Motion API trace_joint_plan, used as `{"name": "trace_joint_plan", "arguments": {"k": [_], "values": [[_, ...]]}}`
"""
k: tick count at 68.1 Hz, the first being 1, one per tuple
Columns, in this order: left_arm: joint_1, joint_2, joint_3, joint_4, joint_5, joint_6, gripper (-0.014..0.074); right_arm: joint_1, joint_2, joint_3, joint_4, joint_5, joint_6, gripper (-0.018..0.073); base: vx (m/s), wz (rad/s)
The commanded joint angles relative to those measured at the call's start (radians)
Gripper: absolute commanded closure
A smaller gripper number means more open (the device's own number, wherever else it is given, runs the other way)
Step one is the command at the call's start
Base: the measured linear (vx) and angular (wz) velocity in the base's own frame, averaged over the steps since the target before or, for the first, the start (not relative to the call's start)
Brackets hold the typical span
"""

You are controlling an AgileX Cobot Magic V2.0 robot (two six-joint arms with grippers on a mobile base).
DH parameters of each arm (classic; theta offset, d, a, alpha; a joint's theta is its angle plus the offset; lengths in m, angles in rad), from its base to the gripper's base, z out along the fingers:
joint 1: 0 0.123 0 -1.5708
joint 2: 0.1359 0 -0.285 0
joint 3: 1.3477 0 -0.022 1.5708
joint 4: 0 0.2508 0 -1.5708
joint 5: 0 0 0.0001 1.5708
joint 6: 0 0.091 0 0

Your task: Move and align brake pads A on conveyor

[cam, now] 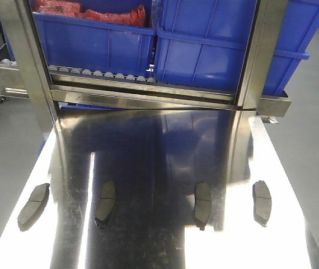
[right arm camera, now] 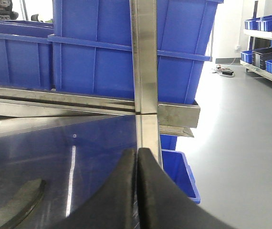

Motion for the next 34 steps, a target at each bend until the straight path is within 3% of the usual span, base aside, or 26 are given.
{"name": "trace_joint_plan", "arguments": {"k": [1,14,34], "values": [[-0.001,0.008,-0.028,-0.007,-0.028,-0.005,0.0598,-0.001,-0.009,0.012,-0.009,-0.075,-0.006,0.0571,0.00,0.00],[-0.001,0.008,-0.033,0.030,-0.029,0.003,0.0529,-0.001,-0.009,0.012,-0.009,-0.075,-0.006,0.0571,0.00,0.00],[-0.001,0.043,-0.044,-0.004,-0.021,0.105,0.0171,-0.001,-0.009,0.012,-0.009,-0.075,-0.006,0.0571,0.00,0.00]]}}
